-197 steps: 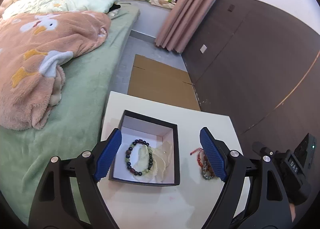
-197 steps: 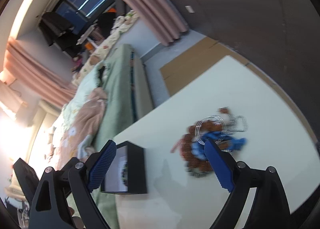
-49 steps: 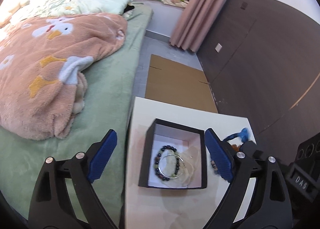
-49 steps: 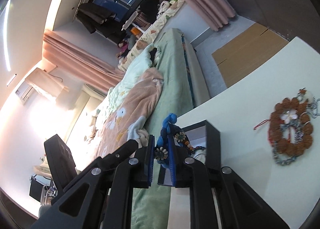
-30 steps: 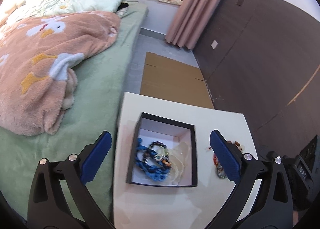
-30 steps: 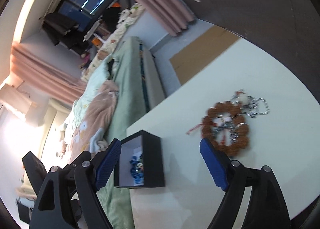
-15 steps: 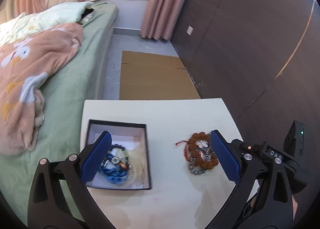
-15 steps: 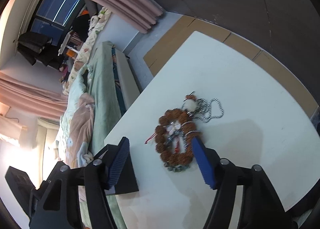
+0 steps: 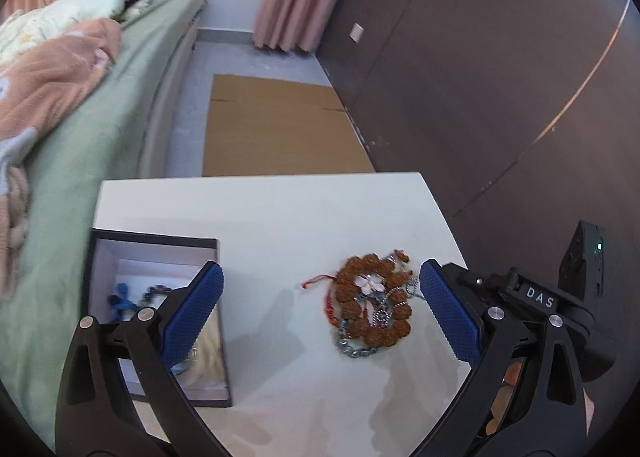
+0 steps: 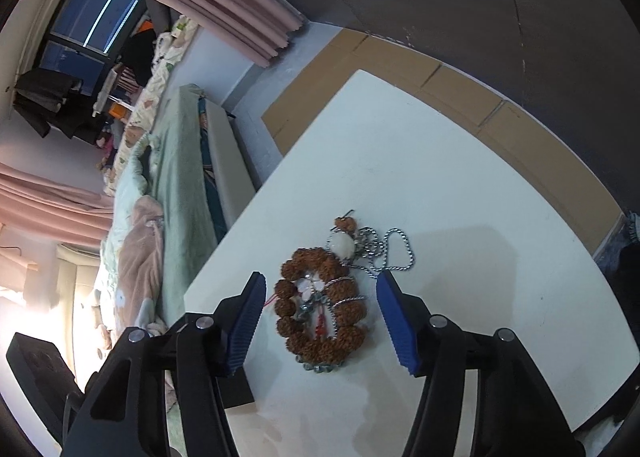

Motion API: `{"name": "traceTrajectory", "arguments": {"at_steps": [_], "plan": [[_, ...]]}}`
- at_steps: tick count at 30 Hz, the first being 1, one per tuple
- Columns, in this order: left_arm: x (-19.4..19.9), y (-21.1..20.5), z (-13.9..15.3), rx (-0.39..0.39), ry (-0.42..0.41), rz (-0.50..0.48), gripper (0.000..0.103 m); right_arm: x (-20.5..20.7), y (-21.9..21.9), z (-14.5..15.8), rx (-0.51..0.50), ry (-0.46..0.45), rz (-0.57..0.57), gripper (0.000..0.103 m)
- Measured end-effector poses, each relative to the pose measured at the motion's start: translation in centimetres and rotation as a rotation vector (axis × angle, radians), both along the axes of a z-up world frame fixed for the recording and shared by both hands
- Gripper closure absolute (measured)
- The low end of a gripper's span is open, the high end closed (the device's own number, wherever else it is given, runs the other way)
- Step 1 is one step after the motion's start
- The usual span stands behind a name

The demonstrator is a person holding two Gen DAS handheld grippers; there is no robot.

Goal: Organize jewelry
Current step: 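Move the left tool over the brown rudraksha bead bracelet, then grasp the brown rudraksha bracelet with the left tool and lift it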

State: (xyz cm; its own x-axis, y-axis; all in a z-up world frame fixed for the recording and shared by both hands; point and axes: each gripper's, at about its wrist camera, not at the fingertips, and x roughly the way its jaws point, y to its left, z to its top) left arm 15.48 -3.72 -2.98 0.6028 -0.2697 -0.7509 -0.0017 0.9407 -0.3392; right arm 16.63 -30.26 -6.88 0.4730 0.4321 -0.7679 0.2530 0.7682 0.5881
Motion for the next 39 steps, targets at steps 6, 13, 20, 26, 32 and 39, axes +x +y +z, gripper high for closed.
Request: {"name": "traceTrajectory", "arguments": {"at_steps": [6, 13, 20, 26, 32, 39], "plan": [[1.2, -1.3, -2.0, -0.022, 0.065, -0.04, 0.034, 0.5, -1.5, -1.1, 0.017, 0.047, -0.047, 0.059], [2.5, -3.0, -5.1, -0.01, 0.162, -0.079, 0.051, 1.4, -1.8, -1.7, -0.024, 0.073, -0.039, 0.064], [3.0, -3.9, -7.1, 0.013, 0.223, -0.095, 0.059, 2.0, -1.8, -1.5, -0.017, 0.069, -0.013, 0.064], [2.8, -5.0, -8.1, 0.061, 0.227, -0.097, 0.067, 1.9, -1.8, -1.4, -0.021, 0.068, -0.003, 0.063], [2.2, -5.0, -7.3, 0.056, 0.185, -0.088, 0.084, 2.1, -1.7, -1.5, -0.076, 0.074, 0.014, 0.063], [0.7, -3.4, -2.8, -0.02, 0.076, -0.095, 0.085, 2.4, -0.8, -1.7, -0.115, 0.064, 0.05, 0.064]]}}
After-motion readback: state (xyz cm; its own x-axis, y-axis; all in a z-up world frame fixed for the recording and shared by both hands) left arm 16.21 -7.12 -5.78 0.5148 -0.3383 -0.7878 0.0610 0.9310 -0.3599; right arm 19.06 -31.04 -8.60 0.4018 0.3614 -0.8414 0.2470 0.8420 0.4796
